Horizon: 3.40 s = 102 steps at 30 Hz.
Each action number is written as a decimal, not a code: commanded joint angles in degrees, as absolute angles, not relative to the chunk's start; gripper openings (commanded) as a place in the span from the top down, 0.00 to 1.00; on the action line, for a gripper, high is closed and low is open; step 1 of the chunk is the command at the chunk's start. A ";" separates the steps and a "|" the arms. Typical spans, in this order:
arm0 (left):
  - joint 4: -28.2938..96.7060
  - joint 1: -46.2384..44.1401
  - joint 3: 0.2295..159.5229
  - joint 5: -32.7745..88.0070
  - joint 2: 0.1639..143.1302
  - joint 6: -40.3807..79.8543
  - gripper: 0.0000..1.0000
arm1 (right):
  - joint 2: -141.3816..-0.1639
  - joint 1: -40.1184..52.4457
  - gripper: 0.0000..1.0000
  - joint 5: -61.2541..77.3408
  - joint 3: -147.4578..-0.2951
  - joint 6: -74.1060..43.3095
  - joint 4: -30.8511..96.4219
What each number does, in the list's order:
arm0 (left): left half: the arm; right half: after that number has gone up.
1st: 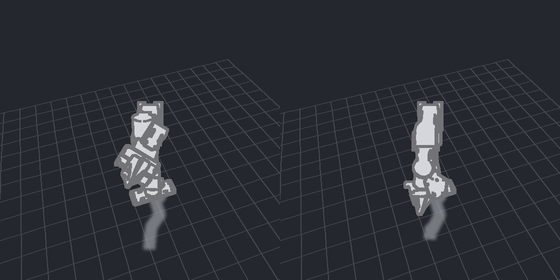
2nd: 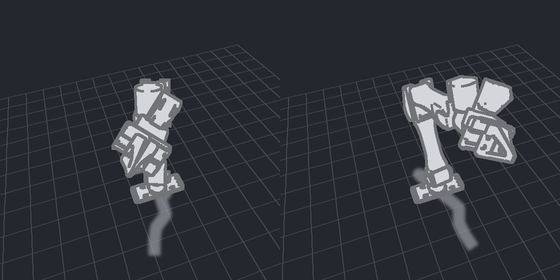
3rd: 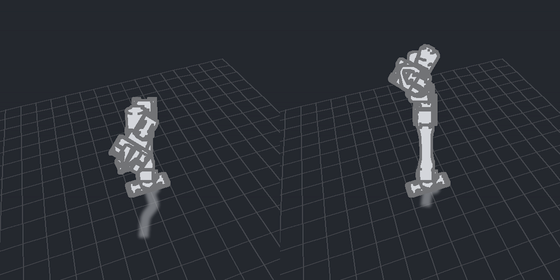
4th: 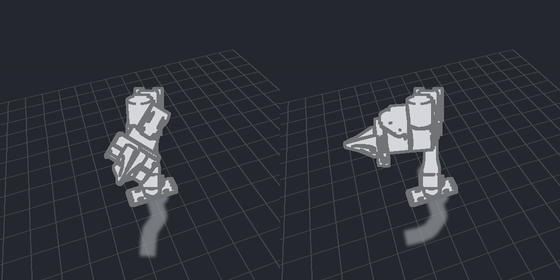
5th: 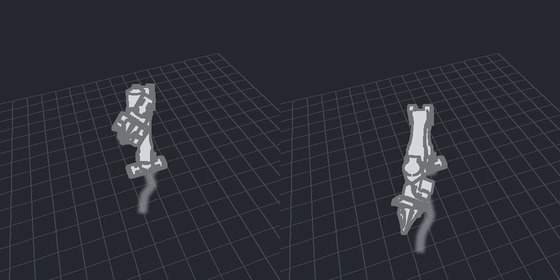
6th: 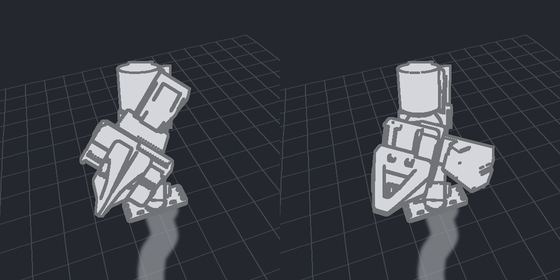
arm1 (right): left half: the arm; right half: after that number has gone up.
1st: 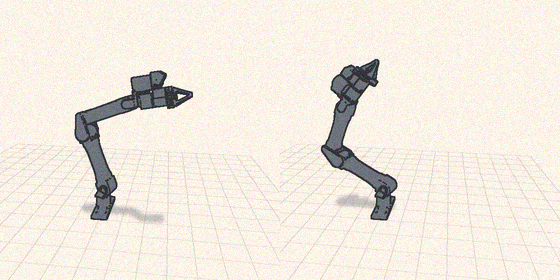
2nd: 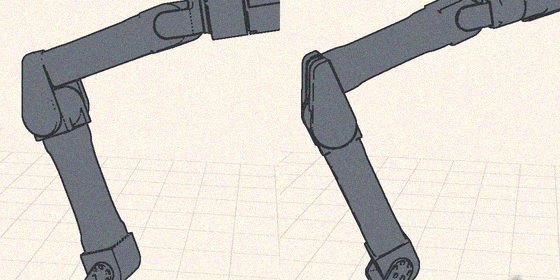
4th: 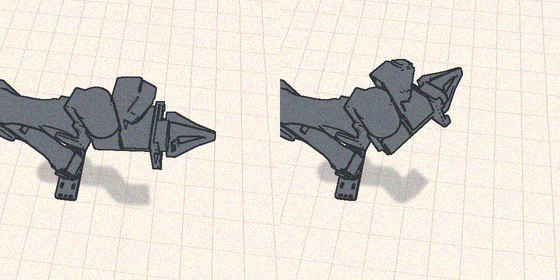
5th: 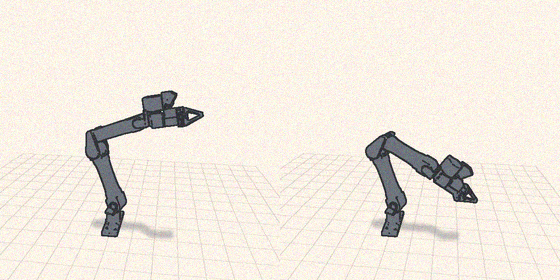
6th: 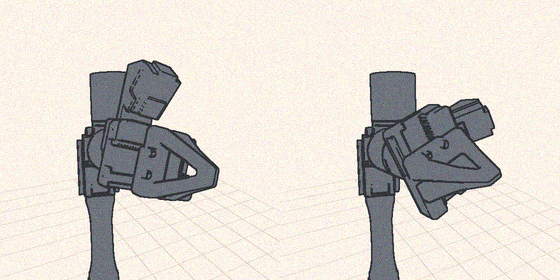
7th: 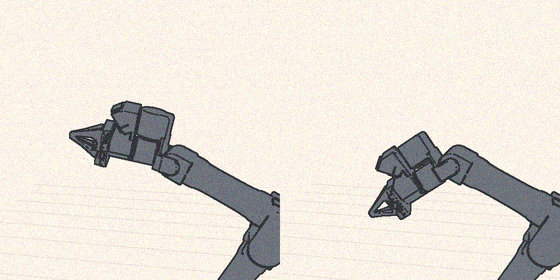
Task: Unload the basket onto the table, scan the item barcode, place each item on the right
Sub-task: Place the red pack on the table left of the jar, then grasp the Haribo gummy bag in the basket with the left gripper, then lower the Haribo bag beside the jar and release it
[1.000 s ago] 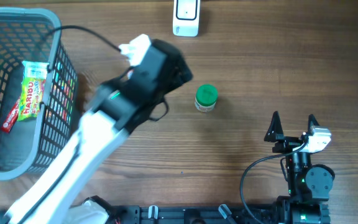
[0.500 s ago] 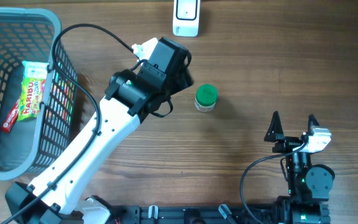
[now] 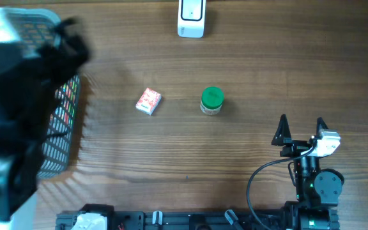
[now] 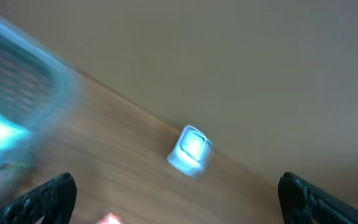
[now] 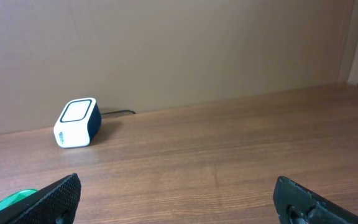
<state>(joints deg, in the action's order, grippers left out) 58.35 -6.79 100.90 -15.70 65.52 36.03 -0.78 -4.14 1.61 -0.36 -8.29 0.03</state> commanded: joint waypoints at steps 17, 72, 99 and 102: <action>60.60 33.63 91.02 4.67 116.60 52.60 0.00 | -0.43 -3.97 0.00 1.30 -0.30 -7.64 -0.16; 61.04 -32.56 95.26 -11.35 107.74 54.24 0.66 | -0.43 -3.97 0.00 1.30 -0.30 -7.64 -0.16; 49.65 -32.73 77.03 -11.16 90.45 61.76 0.81 | -0.43 -3.97 0.00 1.30 -0.30 -7.64 -0.16; 52.36 -32.88 76.77 -6.68 97.17 61.80 0.80 | -0.43 -3.97 0.00 1.30 -0.30 -7.64 -0.16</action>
